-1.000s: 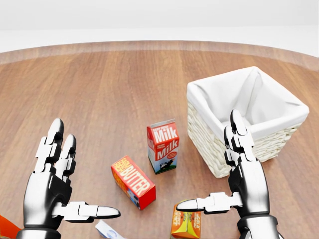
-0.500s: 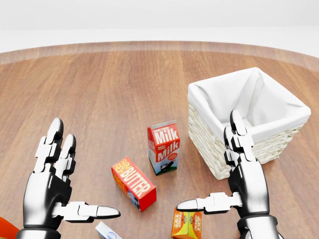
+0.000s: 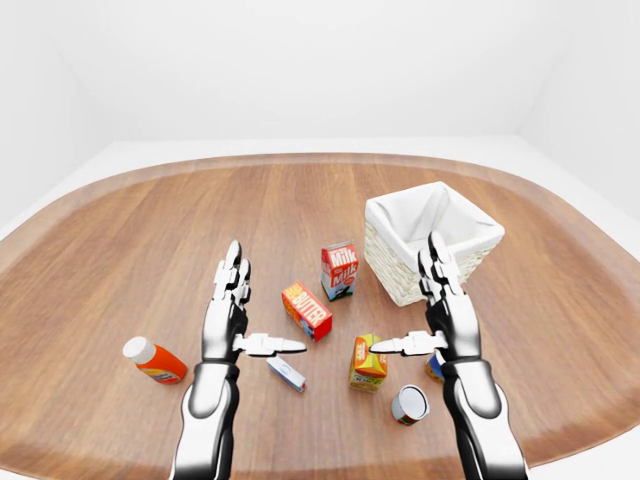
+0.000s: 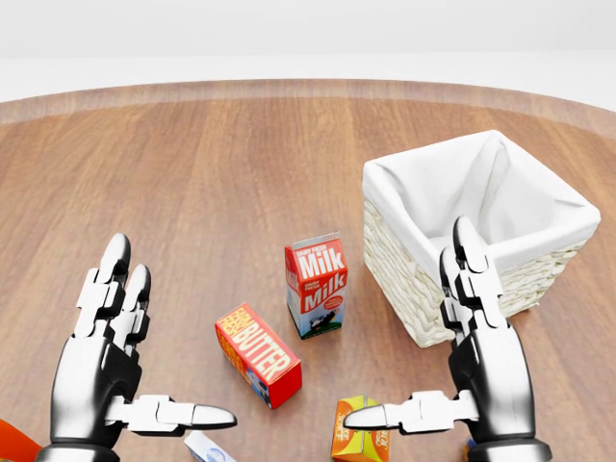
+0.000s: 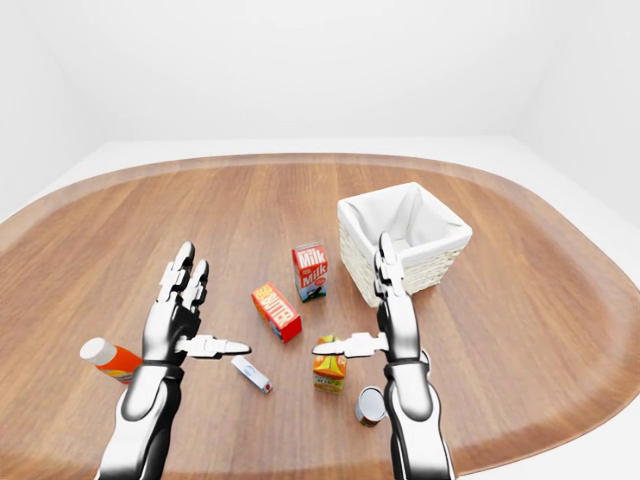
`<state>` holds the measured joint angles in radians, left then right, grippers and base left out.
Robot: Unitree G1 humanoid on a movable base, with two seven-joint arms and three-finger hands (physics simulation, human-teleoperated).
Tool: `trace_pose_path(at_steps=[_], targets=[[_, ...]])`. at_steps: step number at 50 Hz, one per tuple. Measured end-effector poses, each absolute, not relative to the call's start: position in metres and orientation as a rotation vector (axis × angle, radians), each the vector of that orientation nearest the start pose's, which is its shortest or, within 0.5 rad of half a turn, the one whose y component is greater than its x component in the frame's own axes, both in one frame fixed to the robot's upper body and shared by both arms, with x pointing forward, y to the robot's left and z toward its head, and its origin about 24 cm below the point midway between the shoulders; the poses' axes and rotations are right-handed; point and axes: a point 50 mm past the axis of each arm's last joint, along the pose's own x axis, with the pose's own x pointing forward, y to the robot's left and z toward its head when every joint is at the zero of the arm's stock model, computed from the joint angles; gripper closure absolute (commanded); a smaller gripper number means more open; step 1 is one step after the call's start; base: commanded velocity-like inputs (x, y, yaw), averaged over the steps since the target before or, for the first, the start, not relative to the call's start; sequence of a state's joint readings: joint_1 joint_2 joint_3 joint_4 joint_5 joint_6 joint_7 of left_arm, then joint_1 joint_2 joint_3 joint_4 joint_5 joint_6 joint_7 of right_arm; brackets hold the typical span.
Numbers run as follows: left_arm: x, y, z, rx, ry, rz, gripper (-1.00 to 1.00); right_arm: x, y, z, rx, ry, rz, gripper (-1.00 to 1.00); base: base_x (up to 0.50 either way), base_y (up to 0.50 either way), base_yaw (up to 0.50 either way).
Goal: Pick up the alphabet soup and the tomato sauce, and put them in the basket.
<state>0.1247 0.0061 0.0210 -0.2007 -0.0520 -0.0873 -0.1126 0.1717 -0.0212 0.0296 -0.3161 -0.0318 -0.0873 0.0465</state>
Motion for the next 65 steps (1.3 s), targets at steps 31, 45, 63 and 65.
trace_pose_path(at_steps=[31,45,63,65], targets=[[0.228,0.157,0.068,-0.025,-0.168,-0.05,-1.0,0.173,-0.155,0.117,-0.432,-0.245,-0.011,-1.0,0.0,0.0,0.0],[0.229,0.157,0.067,-0.023,-0.164,-0.049,-1.0,0.159,-0.158,0.124,-0.655,-0.192,-0.037,-1.0,0.0,0.0,0.0],[0.229,0.157,0.066,-0.019,-0.162,-0.048,-1.0,0.146,-0.167,0.117,-0.876,-0.072,-0.079,-1.0,0.0,0.0,0.0],[0.229,0.157,0.067,-0.019,-0.163,-0.048,-1.0,0.145,-0.168,0.117,-0.895,-0.061,-0.083,-1.0,0.0,0.0,0.0]])
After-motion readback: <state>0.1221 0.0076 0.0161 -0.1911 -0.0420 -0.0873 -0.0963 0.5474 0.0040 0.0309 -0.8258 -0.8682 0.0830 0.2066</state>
